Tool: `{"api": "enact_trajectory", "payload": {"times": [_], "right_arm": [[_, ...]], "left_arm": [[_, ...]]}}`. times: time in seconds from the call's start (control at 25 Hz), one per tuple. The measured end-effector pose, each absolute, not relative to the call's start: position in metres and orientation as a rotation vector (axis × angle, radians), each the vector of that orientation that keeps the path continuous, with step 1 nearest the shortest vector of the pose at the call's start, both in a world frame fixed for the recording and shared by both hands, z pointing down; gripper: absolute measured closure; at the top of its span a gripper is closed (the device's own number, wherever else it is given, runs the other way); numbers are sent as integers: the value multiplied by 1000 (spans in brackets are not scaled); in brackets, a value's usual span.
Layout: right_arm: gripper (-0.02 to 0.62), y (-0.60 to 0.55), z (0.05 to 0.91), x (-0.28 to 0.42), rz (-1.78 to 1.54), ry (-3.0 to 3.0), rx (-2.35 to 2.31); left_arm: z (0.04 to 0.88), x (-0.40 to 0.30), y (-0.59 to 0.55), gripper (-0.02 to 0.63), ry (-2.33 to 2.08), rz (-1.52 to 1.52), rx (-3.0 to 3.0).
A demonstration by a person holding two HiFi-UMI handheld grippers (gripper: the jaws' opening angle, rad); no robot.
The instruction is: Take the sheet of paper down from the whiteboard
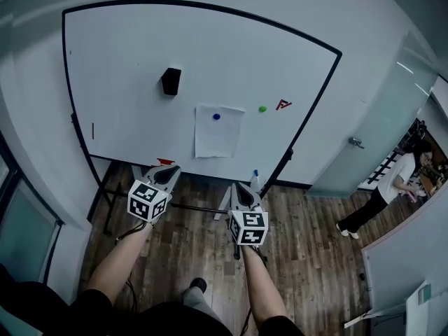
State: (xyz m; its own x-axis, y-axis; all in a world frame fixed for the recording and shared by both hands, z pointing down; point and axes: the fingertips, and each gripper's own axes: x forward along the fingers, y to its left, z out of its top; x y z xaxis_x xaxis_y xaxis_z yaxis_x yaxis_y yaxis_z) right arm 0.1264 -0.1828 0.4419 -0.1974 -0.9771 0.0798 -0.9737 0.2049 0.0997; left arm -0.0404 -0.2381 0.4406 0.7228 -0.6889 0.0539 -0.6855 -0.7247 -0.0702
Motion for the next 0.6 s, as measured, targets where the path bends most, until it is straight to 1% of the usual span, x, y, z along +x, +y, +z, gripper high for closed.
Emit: {"api": "enact_trajectory", "payload": {"times": [0.6], "right_arm": [[571, -339, 433, 159, -61, -2413, 1831]], "left_arm": [[427, -11, -381, 586, 1250, -138, -2812]]}}
